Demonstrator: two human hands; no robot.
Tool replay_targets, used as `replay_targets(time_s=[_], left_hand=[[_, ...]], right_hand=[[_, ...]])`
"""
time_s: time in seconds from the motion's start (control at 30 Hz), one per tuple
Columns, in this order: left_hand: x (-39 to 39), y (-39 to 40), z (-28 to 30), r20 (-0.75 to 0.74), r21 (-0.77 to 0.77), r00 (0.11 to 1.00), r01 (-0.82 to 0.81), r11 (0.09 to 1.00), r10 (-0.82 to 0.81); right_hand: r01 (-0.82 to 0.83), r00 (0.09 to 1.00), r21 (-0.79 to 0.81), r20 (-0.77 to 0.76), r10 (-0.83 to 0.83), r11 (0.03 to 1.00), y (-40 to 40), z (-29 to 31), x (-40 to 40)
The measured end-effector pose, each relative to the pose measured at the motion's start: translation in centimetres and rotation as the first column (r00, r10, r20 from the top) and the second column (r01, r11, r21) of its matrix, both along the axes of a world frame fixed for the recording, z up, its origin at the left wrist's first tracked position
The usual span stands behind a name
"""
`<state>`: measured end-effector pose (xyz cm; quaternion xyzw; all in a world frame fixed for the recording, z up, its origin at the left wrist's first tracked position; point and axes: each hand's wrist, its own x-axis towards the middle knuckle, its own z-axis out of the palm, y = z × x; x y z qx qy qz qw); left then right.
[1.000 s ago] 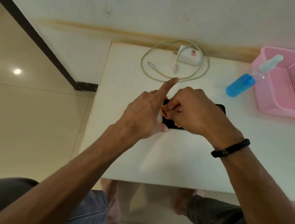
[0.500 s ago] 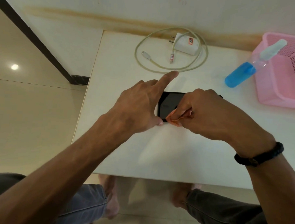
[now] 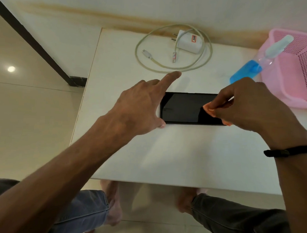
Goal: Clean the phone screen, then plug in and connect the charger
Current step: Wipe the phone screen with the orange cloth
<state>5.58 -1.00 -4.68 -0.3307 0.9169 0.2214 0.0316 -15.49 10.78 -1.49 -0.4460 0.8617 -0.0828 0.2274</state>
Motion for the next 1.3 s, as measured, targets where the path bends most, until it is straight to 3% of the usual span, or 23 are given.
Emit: replay_targets(time_s=[0.23,0.43,0.83,1.3], left_hand=[[-0.1,0.0,-0.2,-0.022,0.002,0.999,-0.026,1.0,0.026],[-0.1,0.0,0.0,-0.022,0.025,0.999,-0.041,0.999,0.041],[-0.1,0.0,0.1,-0.037,0.063,0.995,-0.094,0.994,0.097],[-0.1,-0.1,-0.1,-0.113,0.137,0.986,-0.108,0.985,0.124]], right_hand=[[0.157,0.984,-0.117,-0.07,-0.166,0.981,-0.2,-0.5,-0.1],[0.167,0.978,-0.197,-0.09,-0.187,0.966,-1.6,-0.9,1.6],[-0.023,0.988,-0.225,-0.152,-0.011,0.974,-3.4,-2.1,5.6],[-0.189,0.982,-0.24,-0.019,0.19,0.952,-3.9,-2.7,7.2]])
